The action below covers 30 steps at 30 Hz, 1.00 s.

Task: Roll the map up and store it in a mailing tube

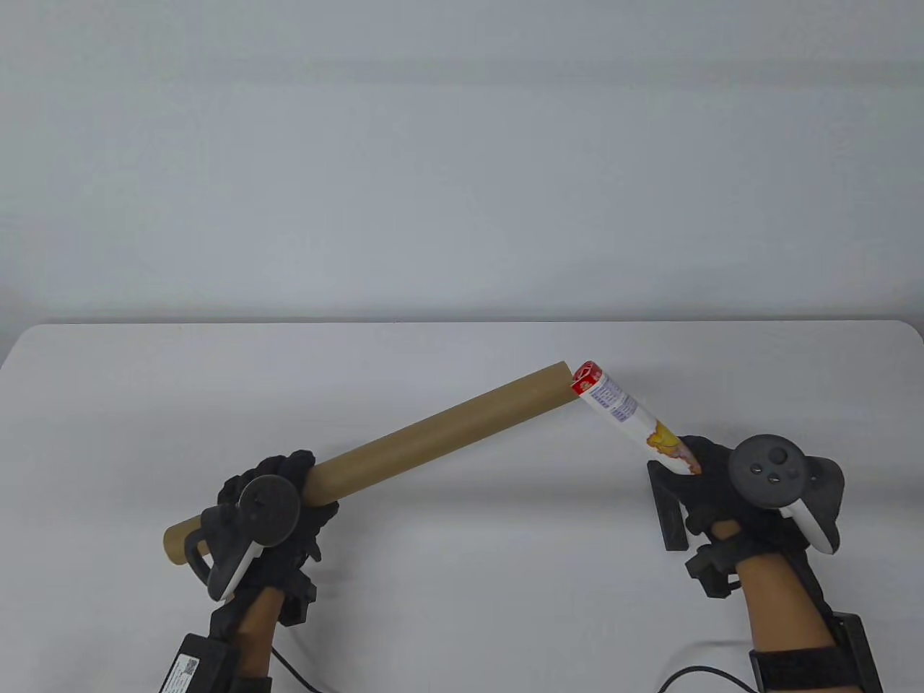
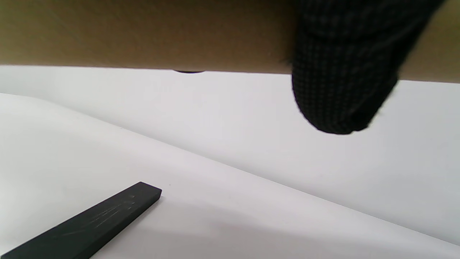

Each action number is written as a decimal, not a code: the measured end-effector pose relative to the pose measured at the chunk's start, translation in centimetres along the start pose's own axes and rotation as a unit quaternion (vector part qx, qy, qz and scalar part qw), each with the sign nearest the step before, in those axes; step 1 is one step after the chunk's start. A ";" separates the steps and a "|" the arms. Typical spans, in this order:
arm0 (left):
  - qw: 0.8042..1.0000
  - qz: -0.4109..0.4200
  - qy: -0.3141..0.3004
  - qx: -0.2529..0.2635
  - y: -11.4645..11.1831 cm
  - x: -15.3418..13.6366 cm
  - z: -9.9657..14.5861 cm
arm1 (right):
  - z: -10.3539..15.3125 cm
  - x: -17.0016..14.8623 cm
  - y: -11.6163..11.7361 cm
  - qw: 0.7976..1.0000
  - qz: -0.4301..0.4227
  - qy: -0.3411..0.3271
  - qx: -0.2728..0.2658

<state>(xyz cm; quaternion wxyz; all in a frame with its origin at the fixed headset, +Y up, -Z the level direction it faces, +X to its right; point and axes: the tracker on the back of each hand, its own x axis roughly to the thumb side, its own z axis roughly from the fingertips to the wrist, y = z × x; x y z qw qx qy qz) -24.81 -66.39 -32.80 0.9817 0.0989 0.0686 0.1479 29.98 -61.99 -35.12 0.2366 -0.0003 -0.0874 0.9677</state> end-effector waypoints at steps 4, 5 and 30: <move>1.000 -0.004 -0.015 0.005 0.2 0.4 0.2 | -0.1 -1.7 0.8 0.999 0.015 0.024 0.020; 1.000 -0.007 -0.018 0.004 0.2 0.5 0.2 | 0.0 -1.7 1.0 0.999 0.021 0.019 0.024; 0.992 -0.073 -0.091 -0.051 -1.0 1.3 -0.1 | 3.0 10.0 4.7 0.941 0.117 -0.309 0.072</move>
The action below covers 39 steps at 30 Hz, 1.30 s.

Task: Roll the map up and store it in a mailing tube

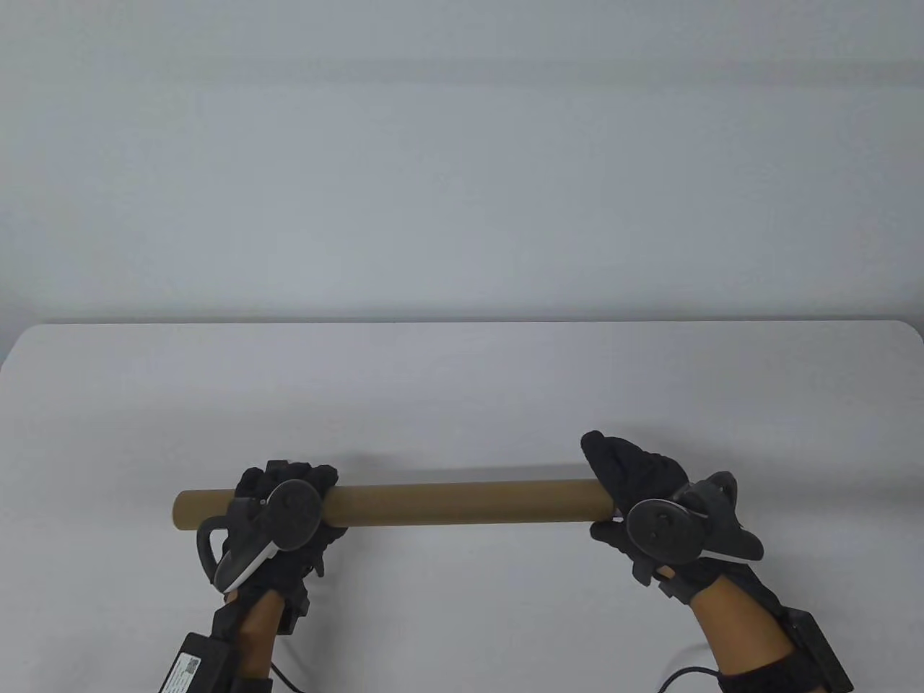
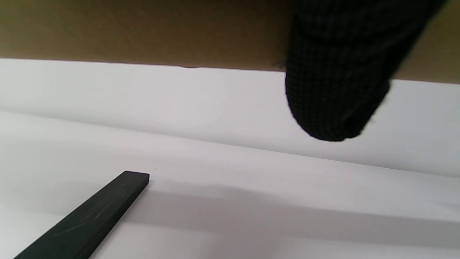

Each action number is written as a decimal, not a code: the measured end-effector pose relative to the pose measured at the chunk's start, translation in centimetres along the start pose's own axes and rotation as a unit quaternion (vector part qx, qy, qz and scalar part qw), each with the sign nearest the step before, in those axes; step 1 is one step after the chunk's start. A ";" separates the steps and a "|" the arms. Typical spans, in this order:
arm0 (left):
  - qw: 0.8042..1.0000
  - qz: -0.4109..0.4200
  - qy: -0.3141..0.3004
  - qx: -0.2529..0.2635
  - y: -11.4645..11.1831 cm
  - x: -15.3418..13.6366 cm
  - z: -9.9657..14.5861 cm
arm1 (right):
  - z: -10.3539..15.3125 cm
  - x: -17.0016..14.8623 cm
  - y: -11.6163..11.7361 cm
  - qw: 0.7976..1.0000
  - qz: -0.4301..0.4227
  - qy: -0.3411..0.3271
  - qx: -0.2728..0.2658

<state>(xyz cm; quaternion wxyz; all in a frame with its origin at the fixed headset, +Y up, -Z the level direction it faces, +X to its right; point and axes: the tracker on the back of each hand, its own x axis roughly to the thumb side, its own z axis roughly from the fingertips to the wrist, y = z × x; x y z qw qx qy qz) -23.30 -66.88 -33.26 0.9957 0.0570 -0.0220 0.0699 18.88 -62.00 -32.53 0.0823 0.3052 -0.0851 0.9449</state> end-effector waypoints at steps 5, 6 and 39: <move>1.000 -0.002 0.019 -0.007 -0.3 -0.6 -0.2 | 1.1 -1.7 -1.2 0.988 -0.096 0.025 -0.117; 1.000 0.002 0.022 -0.011 -0.5 -0.9 -0.2 | 1.7 -2.9 -1.5 0.979 -0.133 0.049 -0.145; 1.000 -0.009 0.006 -0.002 -0.8 0.4 0.1 | 3.0 -6.9 6.9 0.810 -0.554 0.071 -0.179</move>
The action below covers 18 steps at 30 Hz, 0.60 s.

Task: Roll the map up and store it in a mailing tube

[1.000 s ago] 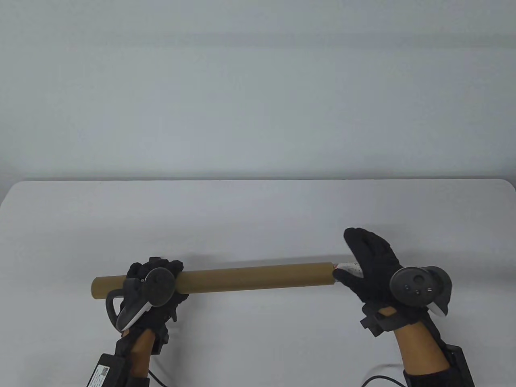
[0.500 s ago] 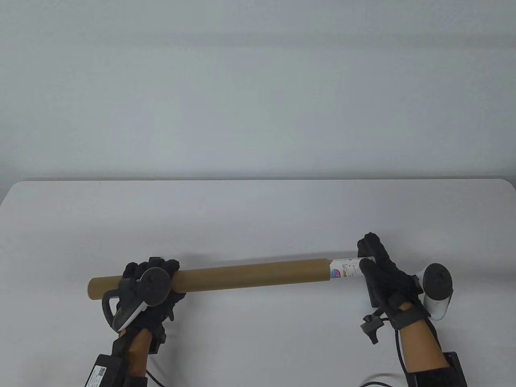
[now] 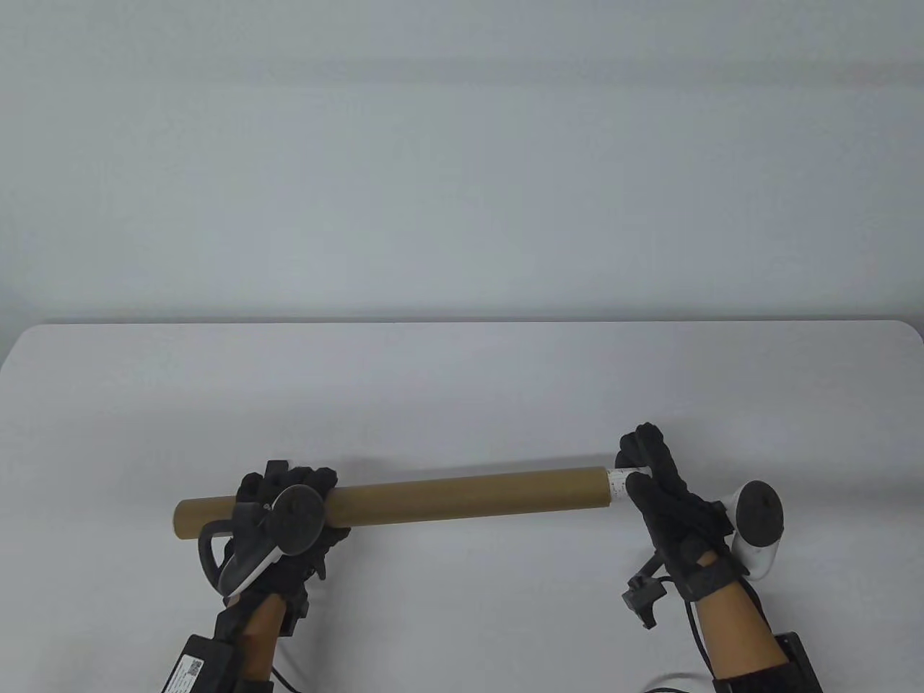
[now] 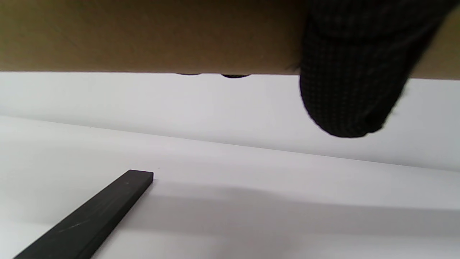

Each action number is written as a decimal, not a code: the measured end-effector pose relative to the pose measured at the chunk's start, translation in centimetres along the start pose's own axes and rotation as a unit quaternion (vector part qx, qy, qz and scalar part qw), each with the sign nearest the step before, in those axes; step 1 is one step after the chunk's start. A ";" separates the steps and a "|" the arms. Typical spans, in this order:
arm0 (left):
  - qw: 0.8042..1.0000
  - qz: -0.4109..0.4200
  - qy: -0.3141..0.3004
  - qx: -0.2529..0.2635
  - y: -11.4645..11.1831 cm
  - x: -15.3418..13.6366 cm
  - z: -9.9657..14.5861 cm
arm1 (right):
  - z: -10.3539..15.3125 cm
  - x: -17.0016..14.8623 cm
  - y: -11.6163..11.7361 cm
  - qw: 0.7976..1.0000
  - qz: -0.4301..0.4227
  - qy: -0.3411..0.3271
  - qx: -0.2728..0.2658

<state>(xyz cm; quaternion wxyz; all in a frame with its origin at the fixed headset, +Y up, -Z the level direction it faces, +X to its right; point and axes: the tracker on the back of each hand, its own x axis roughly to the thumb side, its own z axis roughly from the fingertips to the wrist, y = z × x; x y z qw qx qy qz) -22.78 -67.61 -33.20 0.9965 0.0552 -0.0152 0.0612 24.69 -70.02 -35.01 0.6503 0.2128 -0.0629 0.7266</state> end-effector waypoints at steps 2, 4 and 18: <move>1.000 0.005 -0.011 -0.005 0.0 0.9 0.1 | -0.1 0.2 1.0 1.000 0.008 -0.003 0.019; 1.000 0.003 -0.008 -0.010 -0.1 2.1 0.0 | -0.1 0.4 2.0 0.999 0.006 -0.006 0.032; 0.999 0.022 0.029 -0.034 -1.0 -0.7 -0.4 | -1.6 4.2 -3.8 0.954 0.285 0.091 -0.021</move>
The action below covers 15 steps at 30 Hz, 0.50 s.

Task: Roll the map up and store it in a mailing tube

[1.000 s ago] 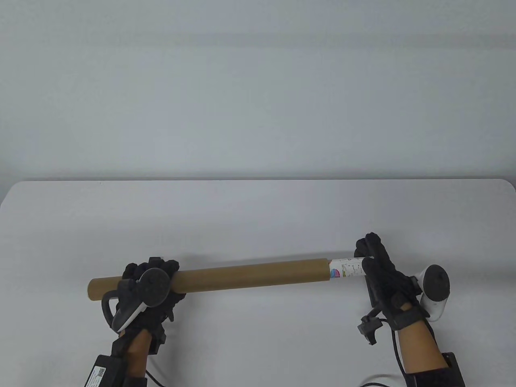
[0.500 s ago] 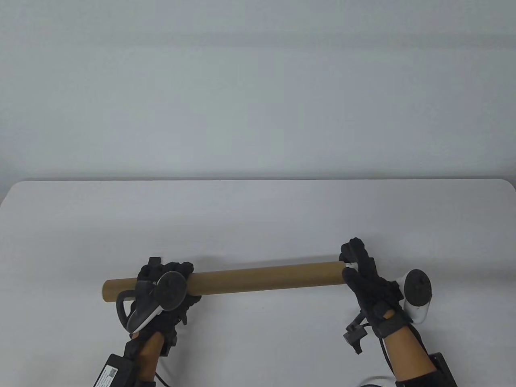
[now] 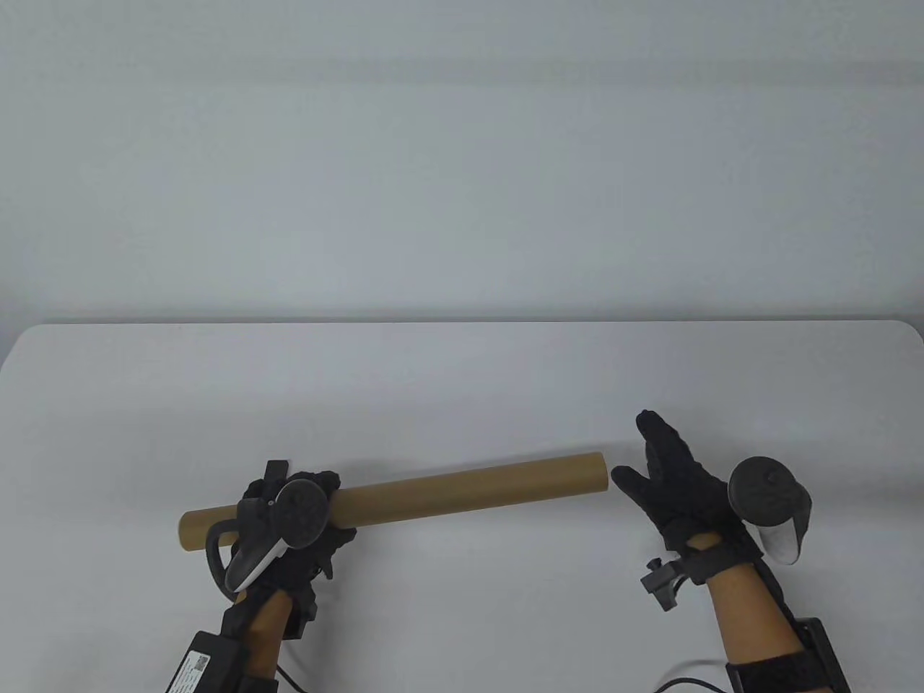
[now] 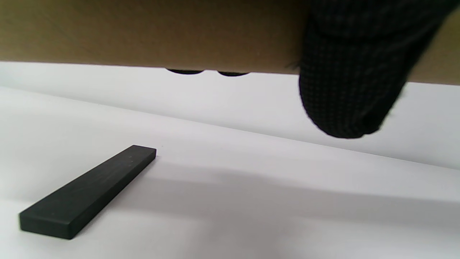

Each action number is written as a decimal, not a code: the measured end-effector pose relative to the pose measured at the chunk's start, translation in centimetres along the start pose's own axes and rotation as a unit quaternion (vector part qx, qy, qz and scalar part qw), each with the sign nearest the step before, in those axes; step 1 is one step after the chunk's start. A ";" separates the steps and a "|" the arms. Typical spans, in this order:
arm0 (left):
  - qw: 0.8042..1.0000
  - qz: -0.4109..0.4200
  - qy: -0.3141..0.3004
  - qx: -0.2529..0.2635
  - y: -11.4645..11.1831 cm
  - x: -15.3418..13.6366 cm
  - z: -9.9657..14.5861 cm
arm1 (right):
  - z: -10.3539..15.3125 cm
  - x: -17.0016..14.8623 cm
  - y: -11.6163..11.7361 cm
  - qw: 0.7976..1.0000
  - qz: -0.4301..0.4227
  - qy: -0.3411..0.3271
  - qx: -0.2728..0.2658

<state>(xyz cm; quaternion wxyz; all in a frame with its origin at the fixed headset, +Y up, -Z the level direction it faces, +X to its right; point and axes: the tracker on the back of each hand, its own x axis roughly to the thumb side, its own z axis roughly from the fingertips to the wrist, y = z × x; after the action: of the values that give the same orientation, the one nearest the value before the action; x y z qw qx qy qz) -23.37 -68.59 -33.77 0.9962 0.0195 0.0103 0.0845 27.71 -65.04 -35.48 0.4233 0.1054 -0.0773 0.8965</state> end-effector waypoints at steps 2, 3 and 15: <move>1.000 0.003 0.002 -0.002 0.0 -0.3 0.0 | -0.2 -0.3 -1.0 0.995 0.092 0.027 0.030; 1.000 0.004 0.002 -0.002 0.0 -0.3 0.0 | -0.2 -0.5 -1.3 0.989 0.134 0.043 0.044; 1.000 -0.003 0.001 -0.015 0.0 -0.3 -0.1 | 1.1 -9.5 0.1 0.884 0.348 0.222 0.218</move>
<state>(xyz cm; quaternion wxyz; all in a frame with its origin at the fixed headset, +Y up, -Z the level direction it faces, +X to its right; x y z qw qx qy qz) -23.69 -68.68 -33.83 0.9966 0.0047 0.0097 0.0817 33.67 -72.44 -36.84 0.0570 -0.0404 0.1849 0.9803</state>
